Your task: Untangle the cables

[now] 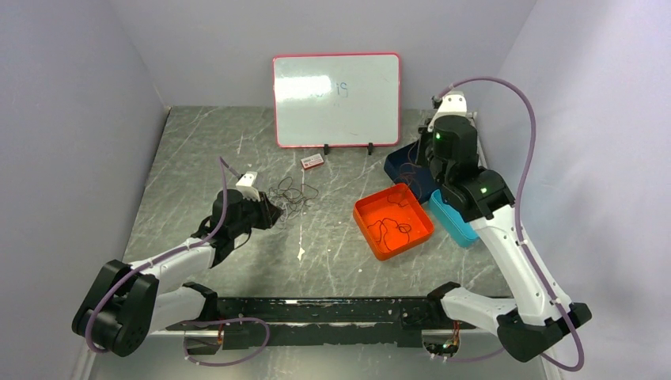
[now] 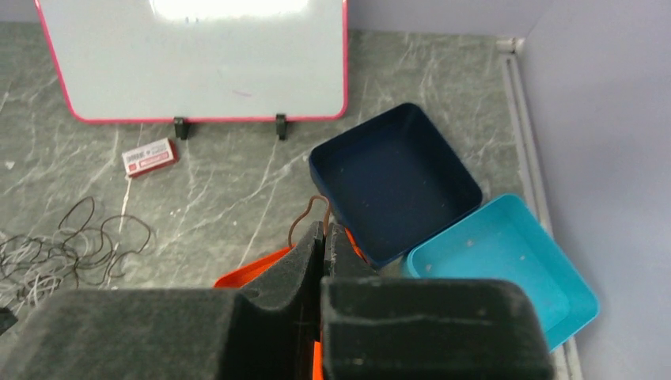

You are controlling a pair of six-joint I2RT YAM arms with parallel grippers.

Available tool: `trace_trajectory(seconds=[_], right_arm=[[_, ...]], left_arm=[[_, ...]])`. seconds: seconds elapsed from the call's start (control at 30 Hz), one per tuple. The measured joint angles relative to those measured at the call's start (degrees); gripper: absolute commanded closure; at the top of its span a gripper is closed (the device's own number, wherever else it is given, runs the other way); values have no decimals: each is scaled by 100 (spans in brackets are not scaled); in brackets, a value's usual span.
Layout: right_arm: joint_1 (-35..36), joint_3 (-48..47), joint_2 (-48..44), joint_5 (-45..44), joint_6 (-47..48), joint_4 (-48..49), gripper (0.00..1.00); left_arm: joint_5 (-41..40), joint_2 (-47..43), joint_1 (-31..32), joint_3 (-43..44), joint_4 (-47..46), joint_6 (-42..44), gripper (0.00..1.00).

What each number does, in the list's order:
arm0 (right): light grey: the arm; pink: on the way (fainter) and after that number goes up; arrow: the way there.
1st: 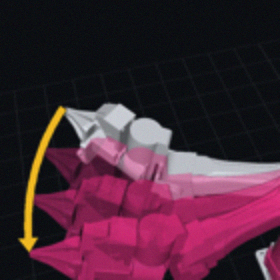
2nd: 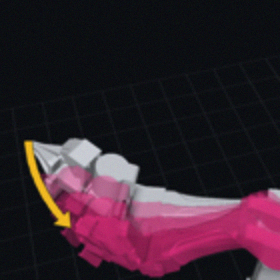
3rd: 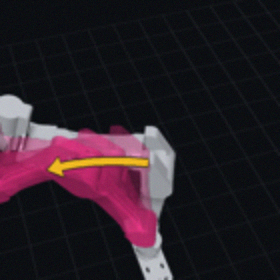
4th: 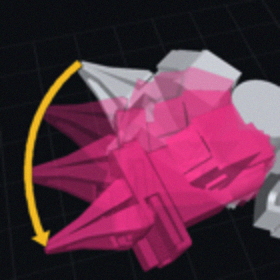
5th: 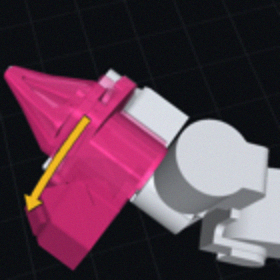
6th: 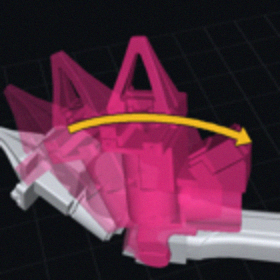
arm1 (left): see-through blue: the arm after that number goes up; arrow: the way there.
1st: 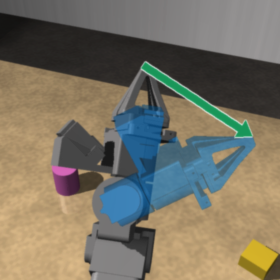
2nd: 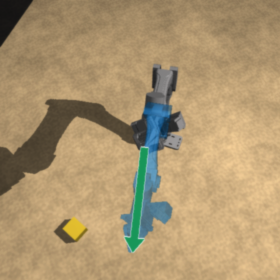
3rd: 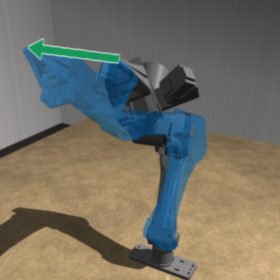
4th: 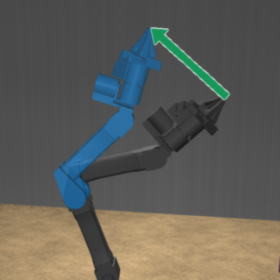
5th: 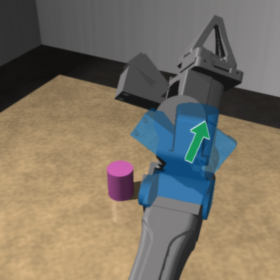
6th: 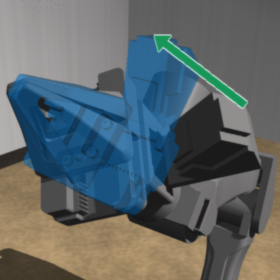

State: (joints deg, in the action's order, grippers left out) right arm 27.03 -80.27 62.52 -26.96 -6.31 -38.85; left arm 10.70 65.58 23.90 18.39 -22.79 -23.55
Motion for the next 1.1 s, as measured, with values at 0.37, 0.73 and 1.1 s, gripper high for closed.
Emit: trace_trajectory(seconds=[0.37, 0.73, 1.1], right_arm=[[-17, 1043, -72, 251, -693, 17, 100], [-181, 2000, 46, 393, -1084, 385, 100], [-365, 3010, 767, 931, -1408, 1093, 100]], left_arm=[[0, -76, 0, 0, 96, 4, 75], [2, -103, 0, 0, 136, 0, 76], [2, -170, 0, 0, 173, -2, 76]])
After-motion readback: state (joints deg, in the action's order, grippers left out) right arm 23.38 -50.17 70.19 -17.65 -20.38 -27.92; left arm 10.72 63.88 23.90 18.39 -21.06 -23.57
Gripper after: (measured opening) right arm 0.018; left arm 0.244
